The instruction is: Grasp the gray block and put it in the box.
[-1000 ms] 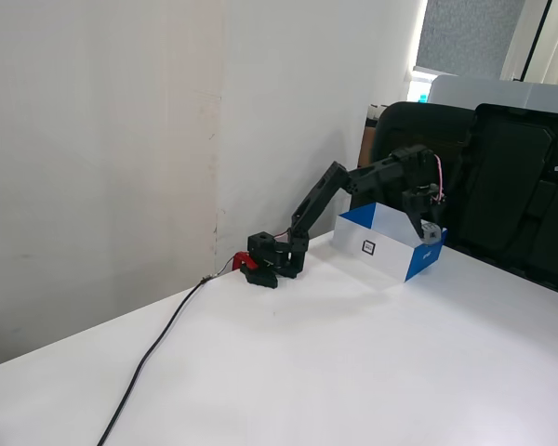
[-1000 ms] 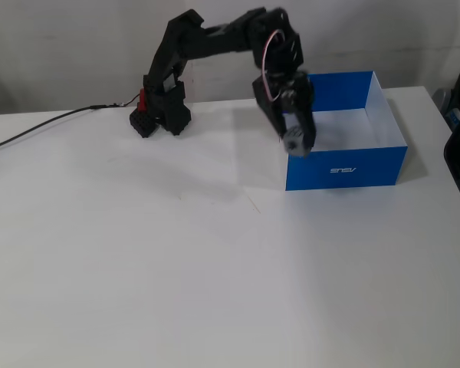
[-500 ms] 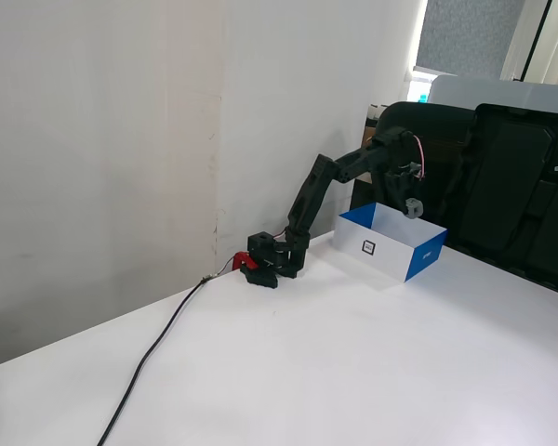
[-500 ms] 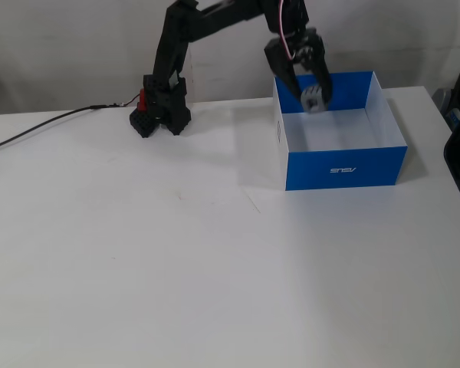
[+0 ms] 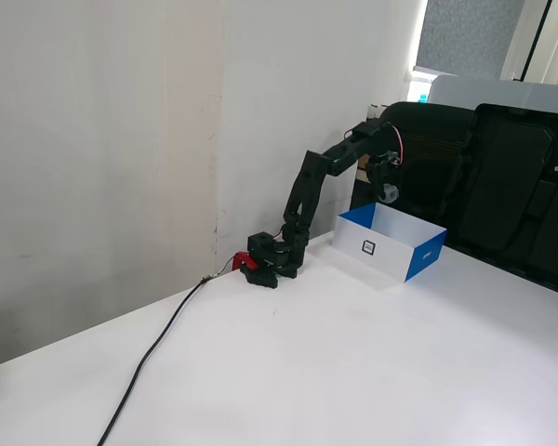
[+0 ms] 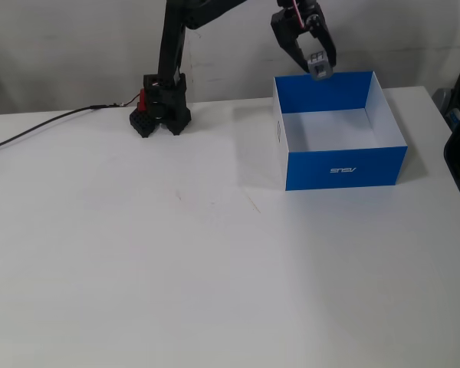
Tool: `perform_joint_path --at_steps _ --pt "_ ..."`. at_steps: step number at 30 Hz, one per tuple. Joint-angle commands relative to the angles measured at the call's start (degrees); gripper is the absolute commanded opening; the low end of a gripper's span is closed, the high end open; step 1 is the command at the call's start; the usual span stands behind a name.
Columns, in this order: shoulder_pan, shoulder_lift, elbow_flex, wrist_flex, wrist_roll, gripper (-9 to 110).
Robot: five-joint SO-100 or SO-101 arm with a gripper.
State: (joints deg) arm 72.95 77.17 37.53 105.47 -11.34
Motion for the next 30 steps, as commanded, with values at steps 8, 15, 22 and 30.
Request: perform_joint_path --at_steps 8,15,22,30 --pt "-0.1 -2.8 -6.3 2.2 -0.2 0" --pt "-0.3 -4.9 -8.2 2.2 -0.1 10" --pt "-0.3 -6.3 -9.0 2.1 0.0 35" --pt "-0.9 -6.7 -9.6 2.1 -0.1 33"
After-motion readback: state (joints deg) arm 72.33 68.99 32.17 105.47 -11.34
